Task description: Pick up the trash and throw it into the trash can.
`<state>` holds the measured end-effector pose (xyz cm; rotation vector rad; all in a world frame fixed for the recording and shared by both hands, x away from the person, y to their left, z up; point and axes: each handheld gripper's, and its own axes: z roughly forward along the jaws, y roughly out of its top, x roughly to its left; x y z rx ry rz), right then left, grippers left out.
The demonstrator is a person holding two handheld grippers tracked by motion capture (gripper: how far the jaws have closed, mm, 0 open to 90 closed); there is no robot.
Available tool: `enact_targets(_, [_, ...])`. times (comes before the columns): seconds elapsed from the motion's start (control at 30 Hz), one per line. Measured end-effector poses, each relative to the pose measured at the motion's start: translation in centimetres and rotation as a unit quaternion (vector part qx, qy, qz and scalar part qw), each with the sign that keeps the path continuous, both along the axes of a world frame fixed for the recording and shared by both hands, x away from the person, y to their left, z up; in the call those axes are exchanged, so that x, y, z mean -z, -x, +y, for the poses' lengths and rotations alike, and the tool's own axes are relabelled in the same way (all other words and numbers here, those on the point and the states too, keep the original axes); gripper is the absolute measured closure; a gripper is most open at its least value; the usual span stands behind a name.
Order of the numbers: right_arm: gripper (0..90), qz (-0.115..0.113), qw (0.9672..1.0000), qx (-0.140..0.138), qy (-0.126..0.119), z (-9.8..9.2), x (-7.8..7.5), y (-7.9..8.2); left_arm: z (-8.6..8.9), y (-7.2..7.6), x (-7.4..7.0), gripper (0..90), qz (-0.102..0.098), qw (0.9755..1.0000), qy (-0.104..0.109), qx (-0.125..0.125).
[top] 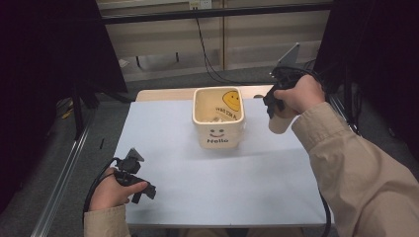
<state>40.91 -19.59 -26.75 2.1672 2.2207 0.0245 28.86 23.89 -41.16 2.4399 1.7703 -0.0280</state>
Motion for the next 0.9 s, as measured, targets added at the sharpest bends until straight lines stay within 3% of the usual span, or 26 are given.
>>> enact_targets(0.17, [21.7, -0.009, 0.9998, -0.007, 0.015, 0.6, -2.0, -0.5, 0.0, -0.1, 0.0, 4.6, 0.001, 1.0, 0.007, 0.0])
enact_targets(0.37, [21.8, -0.008, 0.9999, -0.013, 0.005, 1.1, -4.4, -1.4, 0.1, -0.1, -0.1, 4.6, 0.002, 1.0, 0.007, 0.004])
enact_targets(0.4, [21.8, -0.009, 0.9999, -0.013, 0.007, 1.2, -4.8, -1.6, 0.1, 0.0, 0.0, 4.6, 0.001, 0.9999, 0.014, -0.007])
enact_targets(0.57, [21.8, -0.011, 0.9997, -0.014, 0.017, 1.4, -6.7, -2.3, 0.1, -0.1, 0.0, 4.6, 0.003, 0.9999, 0.014, -0.004])
enact_targets(0.9, [21.8, -0.014, 0.9999, -0.002, 0.008, 0.9, -9.2, -3.3, 0.3, -0.1, -0.1, 4.6, 0.002, 0.9999, 0.01, 0.0])
